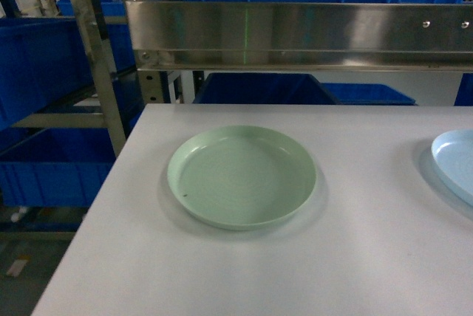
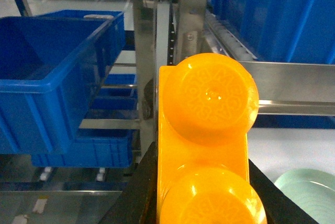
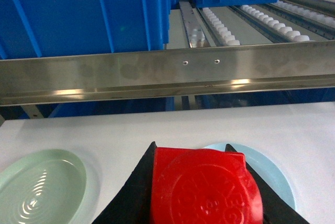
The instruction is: Sort and place red and yellow blocks in left bins
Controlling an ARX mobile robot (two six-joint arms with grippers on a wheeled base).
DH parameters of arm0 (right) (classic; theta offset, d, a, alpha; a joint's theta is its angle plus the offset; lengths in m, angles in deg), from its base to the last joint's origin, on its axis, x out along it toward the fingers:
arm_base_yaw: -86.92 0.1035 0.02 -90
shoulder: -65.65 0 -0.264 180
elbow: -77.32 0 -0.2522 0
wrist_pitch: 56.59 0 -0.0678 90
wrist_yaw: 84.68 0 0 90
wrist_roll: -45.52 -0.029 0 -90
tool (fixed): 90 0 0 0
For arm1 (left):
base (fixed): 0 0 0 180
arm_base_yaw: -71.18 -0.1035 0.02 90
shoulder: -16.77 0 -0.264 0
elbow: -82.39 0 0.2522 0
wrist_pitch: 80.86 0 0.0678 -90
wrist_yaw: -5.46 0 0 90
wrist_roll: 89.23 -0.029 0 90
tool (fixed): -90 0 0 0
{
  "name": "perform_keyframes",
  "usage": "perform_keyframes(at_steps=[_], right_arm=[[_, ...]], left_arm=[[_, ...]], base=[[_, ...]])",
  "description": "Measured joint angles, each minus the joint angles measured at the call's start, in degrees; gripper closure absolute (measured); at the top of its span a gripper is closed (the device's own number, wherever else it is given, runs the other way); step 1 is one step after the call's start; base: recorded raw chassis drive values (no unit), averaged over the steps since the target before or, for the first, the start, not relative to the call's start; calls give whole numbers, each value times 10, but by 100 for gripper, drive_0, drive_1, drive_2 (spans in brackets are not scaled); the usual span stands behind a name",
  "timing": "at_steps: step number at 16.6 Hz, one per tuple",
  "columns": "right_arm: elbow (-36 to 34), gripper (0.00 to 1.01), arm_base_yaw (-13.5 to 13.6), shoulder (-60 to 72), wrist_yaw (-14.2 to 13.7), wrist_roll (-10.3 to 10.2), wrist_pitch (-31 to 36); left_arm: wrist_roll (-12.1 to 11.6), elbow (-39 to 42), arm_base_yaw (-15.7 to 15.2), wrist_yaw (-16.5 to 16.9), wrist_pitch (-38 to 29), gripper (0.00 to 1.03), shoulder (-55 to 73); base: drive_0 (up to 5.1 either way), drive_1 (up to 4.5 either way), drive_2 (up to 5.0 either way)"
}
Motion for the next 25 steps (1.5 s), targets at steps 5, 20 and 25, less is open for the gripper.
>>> perform_keyframes(at_steps=[5,20,25], right_arm=[[0,74,0,0,0,0,1],[0,74,0,0,0,0,3],[0,74,0,0,0,0,1]], left_arm=[[0,0,-1,0,0,77,0],[0,0,-1,-2,-1,77,0],[0,0,-2,-2,-1,77,0]], base=[[-500,241,241],[-499,242,242],[-495,247,247]])
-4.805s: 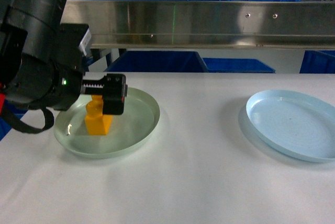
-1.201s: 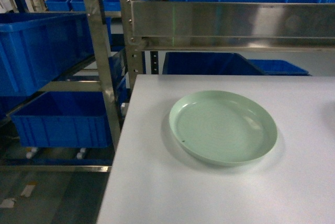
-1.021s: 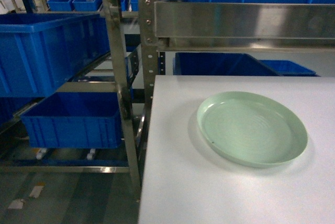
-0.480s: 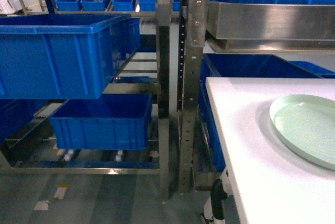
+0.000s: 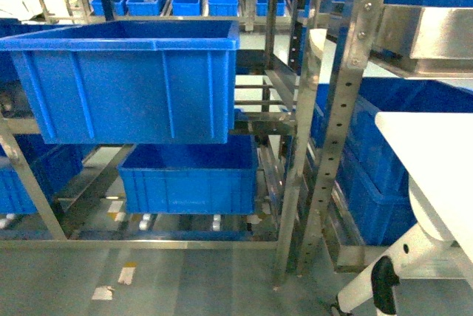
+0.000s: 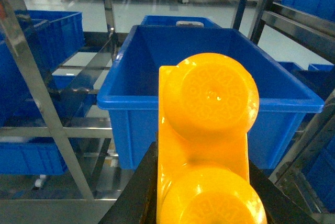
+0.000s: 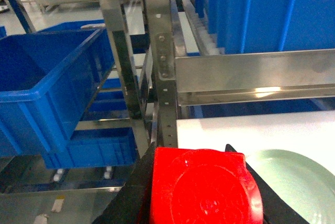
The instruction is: Sort and place red and yellow blocks in left bins
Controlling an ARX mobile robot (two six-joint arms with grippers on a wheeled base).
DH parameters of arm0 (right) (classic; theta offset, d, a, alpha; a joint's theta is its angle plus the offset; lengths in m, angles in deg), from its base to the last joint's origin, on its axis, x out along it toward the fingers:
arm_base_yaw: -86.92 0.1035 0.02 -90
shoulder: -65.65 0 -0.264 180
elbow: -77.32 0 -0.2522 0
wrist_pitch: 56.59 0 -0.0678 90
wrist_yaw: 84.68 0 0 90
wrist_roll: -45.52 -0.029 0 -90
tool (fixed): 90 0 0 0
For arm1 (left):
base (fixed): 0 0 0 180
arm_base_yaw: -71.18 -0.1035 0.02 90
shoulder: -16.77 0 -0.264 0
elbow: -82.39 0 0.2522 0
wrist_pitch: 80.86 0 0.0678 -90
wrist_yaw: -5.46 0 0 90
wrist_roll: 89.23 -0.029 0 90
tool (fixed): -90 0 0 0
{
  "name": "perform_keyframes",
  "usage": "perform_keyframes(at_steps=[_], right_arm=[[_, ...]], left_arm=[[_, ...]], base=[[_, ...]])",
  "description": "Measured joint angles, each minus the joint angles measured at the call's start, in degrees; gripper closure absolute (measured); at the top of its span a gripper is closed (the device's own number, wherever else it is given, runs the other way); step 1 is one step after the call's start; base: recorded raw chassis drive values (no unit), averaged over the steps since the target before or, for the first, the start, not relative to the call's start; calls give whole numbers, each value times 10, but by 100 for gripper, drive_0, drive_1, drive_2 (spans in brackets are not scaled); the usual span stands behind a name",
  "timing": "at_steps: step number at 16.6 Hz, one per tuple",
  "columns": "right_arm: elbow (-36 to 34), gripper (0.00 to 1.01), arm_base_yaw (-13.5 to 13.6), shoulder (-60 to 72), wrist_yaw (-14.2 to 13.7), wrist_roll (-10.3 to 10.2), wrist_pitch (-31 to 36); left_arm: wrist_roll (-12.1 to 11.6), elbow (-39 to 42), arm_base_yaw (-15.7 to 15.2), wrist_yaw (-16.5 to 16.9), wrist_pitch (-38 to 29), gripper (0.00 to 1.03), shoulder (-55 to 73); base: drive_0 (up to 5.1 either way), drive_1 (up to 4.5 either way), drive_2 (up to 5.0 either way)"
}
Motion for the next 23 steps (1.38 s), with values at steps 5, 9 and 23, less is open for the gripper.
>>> perform_keyframes(at_steps=[5,9,23], right_arm=[[0,74,0,0,0,1,0],[0,74,0,0,0,1,0],[0,74,0,0,0,1,-1]], left_arm=[[0,0,0,0,1,77,1],[0,0,0,0,1,77,1],[0,0,1,1,1,77,1]], base=[[-492,249,249],[-485,257,257],[-500,245,245]])
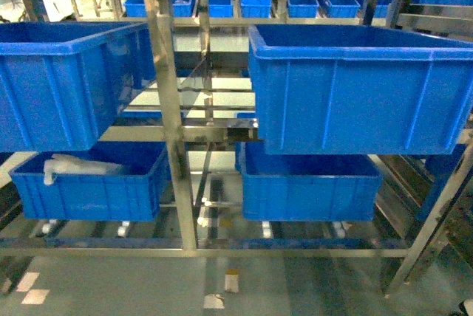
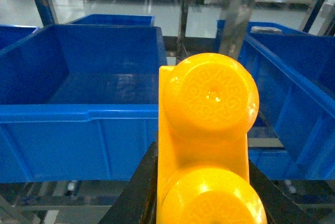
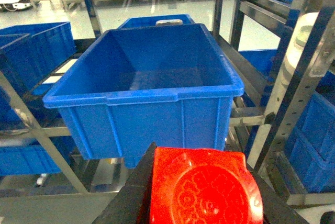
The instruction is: Sort and place red and yellow blocks in left bins
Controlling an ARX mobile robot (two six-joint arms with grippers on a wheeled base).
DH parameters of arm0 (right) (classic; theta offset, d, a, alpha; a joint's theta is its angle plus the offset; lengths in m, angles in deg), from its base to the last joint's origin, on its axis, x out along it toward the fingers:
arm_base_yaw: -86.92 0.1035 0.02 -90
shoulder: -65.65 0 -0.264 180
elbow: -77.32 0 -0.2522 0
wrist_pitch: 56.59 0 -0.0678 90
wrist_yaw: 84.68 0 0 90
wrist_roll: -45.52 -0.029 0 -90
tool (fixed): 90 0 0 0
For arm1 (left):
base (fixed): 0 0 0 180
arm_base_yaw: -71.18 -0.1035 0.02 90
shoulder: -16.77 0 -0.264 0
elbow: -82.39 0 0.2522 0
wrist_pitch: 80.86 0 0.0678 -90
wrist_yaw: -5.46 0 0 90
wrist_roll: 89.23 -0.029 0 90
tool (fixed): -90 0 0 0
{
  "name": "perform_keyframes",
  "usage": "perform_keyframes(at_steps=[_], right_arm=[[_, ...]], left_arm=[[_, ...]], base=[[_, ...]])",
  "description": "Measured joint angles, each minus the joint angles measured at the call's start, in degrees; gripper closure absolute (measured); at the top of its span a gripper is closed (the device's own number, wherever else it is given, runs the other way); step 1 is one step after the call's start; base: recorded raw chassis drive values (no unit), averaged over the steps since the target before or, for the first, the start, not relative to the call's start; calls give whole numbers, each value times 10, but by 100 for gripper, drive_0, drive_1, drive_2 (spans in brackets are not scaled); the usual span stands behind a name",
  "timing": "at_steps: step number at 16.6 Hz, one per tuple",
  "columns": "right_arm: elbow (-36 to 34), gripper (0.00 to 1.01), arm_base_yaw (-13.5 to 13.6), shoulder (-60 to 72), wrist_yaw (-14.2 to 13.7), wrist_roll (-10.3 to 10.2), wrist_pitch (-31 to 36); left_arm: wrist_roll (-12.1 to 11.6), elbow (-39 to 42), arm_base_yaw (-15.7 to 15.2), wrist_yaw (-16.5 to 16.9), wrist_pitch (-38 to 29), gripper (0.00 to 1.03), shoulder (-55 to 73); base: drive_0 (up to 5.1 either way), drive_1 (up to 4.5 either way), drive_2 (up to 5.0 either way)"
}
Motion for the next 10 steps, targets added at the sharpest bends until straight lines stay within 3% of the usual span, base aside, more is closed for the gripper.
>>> perform_keyframes(at_steps=[5,10], right_arm=[[0,74,0,-1,0,0,3],[-1,74,3,-1,2,0,1]], left_arm=[[0,0,0,0,-1,77,0],[0,0,-2,-3,-2,77,0]], base=[[-498,247,247],[0,0,0]])
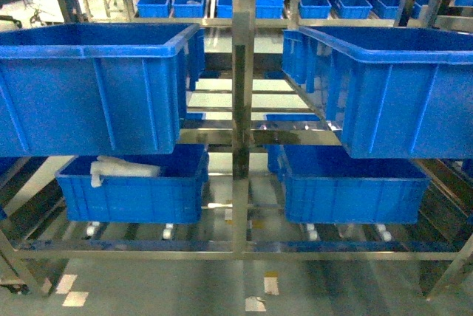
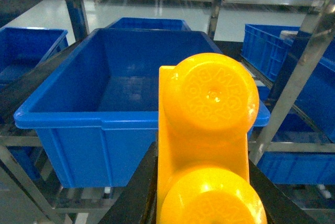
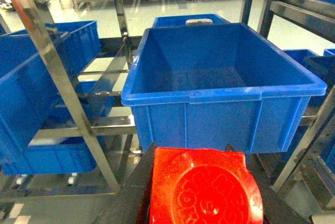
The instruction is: Sort and place red and yellow blocks in left bins
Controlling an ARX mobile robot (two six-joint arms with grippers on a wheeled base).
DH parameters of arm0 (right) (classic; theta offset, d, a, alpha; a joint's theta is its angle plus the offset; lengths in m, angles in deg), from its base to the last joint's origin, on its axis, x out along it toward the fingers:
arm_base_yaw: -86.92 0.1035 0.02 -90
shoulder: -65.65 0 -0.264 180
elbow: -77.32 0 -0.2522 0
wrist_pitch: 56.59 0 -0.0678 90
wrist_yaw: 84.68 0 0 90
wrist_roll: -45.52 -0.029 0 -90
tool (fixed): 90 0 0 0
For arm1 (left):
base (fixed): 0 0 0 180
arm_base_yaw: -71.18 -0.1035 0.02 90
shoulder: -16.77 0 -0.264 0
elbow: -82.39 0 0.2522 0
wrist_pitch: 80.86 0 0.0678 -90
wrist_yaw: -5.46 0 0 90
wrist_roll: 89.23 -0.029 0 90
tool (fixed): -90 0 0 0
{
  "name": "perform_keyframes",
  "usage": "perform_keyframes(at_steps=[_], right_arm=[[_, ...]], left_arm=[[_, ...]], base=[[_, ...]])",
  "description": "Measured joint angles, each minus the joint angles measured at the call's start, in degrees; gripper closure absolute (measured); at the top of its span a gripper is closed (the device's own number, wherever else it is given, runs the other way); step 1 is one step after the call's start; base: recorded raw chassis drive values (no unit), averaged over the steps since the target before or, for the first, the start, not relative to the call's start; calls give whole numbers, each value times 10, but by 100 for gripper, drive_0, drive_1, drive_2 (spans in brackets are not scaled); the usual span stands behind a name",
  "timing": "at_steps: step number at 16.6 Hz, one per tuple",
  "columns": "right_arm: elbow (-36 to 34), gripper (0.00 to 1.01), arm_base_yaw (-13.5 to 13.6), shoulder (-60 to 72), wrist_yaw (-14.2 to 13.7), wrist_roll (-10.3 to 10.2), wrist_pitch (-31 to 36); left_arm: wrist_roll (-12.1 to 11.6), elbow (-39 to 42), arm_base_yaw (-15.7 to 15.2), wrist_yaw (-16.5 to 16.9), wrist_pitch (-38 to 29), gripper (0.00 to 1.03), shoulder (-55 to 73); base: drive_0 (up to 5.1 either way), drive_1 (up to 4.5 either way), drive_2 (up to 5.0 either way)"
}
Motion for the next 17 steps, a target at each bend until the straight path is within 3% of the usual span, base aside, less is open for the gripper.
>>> perform_keyframes(at_steps=[14,17], right_arm=[[0,74,0,-2,0,0,-1],[-1,74,0,4,0,0,-2]], left_arm=[[0,0,1,1,2,77,-2],[0,1,1,2,3,77,5]], base=[[0,421,-420],[0,0,0]])
